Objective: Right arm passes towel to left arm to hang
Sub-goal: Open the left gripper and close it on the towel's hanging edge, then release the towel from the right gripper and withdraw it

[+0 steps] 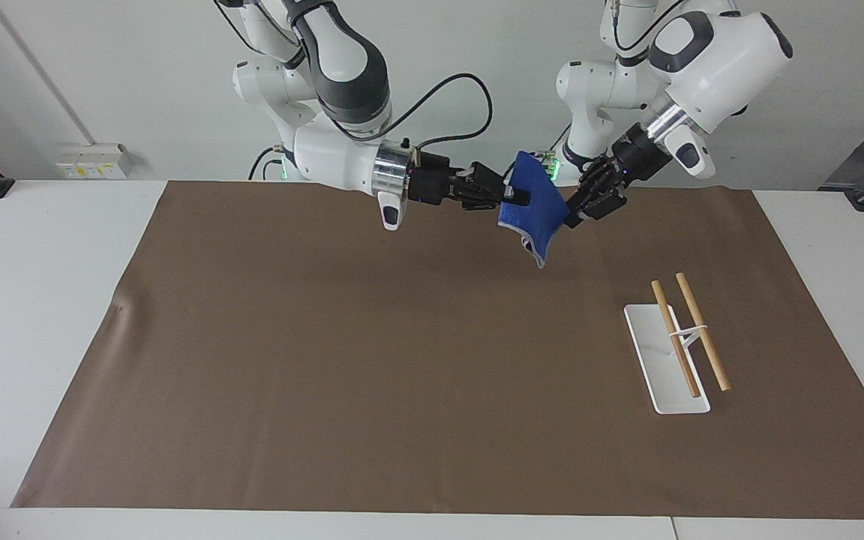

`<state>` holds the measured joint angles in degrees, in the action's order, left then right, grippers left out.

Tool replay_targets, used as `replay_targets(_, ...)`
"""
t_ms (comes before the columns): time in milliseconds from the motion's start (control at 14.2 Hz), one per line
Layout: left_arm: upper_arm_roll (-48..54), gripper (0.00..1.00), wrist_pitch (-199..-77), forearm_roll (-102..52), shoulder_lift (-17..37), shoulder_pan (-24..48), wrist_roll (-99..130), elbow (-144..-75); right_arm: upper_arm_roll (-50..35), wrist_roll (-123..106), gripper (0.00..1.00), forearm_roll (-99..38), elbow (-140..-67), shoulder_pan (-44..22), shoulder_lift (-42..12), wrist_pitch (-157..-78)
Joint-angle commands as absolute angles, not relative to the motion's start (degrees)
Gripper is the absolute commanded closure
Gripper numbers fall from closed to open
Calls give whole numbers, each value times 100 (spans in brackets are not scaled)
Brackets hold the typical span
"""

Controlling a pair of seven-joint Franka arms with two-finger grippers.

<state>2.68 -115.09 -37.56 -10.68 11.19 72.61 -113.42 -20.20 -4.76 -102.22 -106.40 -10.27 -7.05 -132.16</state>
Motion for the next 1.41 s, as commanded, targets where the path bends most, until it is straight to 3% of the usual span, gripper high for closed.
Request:
replay_targets(0, 202, 79, -11698, -3920, -1275, 1266, 7427, -11575, -2048, -615, 100, -10326, -10784, -1011, -580, -13324)
replay_targets(422, 220, 85, -11672, -3920, -1248, 1301, 7409, -11505, -2048, -545, 100, -11091, -10775, -1134, -580, -13658)
replay_targets(914, 220, 86, -11698, -3911, -1248, 1301, 7356, -11496, -2039, -536, 98, -11031, -10758, -1134, -589, -13772)
replay_targets(984, 220, 86, -11707, -3902, -1248, 1309, 7348, -11496, -2039, -545, 90, -11022, -10749, -1134, -598, -13825)
replay_targets(1055, 220, 86, -11716, -3911, -1248, 1327, 7356, -11496, -2039, -545, 37, -11013, -10740, -1134, -598, -13843)
replay_targets(1125, 220, 87, -11725, -3911, -1248, 1336, 7356, -11505, -2030, -580, 0, -10943, -10740, -1142, -589, -13991)
replay_targets(1195, 220, 96, -11725, -3902, -1248, 1336, 7356, -11505, -2030, -597, 0, -10490, -10732, -1143, -580, -14157)
replay_targets(1336, 220, 100, -11725, -3894, -1248, 1336, 7252, -11505, -2022, -598, 0, -8903, -10705, -1125, -606, -14369)
